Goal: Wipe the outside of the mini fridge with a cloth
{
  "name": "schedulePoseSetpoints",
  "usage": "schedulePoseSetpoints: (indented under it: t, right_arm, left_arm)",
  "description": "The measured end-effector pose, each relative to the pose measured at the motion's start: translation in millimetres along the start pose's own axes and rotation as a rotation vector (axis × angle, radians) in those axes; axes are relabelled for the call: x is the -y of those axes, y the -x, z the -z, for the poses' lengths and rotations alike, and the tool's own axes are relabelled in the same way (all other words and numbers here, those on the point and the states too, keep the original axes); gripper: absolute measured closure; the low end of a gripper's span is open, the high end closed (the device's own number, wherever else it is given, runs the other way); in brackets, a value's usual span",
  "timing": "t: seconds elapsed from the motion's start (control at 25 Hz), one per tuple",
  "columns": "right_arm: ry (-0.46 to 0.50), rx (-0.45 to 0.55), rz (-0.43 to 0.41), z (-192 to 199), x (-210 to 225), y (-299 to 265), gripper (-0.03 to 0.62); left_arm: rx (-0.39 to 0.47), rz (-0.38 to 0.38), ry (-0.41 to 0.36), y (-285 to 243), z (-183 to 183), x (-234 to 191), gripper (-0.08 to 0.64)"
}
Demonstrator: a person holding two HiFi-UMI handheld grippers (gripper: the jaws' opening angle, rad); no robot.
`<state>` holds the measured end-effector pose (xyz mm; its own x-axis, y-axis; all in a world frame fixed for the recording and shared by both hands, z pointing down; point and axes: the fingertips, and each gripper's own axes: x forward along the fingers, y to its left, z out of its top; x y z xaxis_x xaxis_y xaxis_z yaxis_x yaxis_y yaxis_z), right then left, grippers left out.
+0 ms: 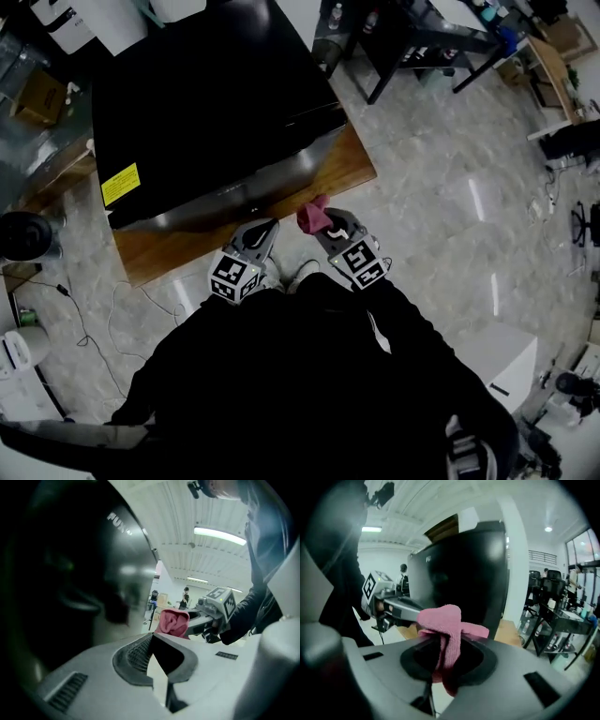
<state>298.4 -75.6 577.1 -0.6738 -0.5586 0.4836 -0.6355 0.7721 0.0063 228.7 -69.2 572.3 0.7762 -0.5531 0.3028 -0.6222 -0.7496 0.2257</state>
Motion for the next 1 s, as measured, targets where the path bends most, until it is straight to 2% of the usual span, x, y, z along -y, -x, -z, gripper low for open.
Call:
schedulePoseSetpoints:
  t: [0.12, 0.24, 0.4, 0.48, 0.6, 0.8, 1.0]
  right_arm:
    - [-0.087, 0.096, 0.078, -27.9, 7.2, 48.5, 0.506]
    - [-0.154, 0.173, 0.136, -36.8, 23.3, 88.2, 0.505]
    - [-0.158, 0.235, 0.14, -48.5, 48.6, 120.7, 0.503]
    - [-0.143, 0.267, 0.121, -54.4, 66.7, 135.4, 0.503]
    - [-0.112, 0.304, 0.06, -55.1, 98.7, 158.1, 0.503]
    - [-0.053, 0.349, -0.082, -46.8, 159.3, 188.3, 0.503]
    - [0.012, 0.377, -0.217, -54.7, 187.3, 196.3, 0.503]
  left_arm:
    - [0.048, 0.075, -0.08, -0.6, -29.5, 24.1, 0.558]
    - [0.105, 0.136, -0.098, -19.0, -58.9, 51.8, 0.558]
    - [0.172, 0.124, -0.143, -50.5, -92.2, 77.9, 0.558]
    - [0.193, 0.098, -0.163, -73.7, -106.4, 89.4, 0.558]
    - [0.222, 0.034, -0.153, -110.8, -125.8, 107.7, 0.558]
    - [0.238, -0.12, -0.125, -169.0, -151.2, 131.6, 0.558]
    - [0.281, -0.287, -0.113, -185.5, -173.5, 144.7, 0.558]
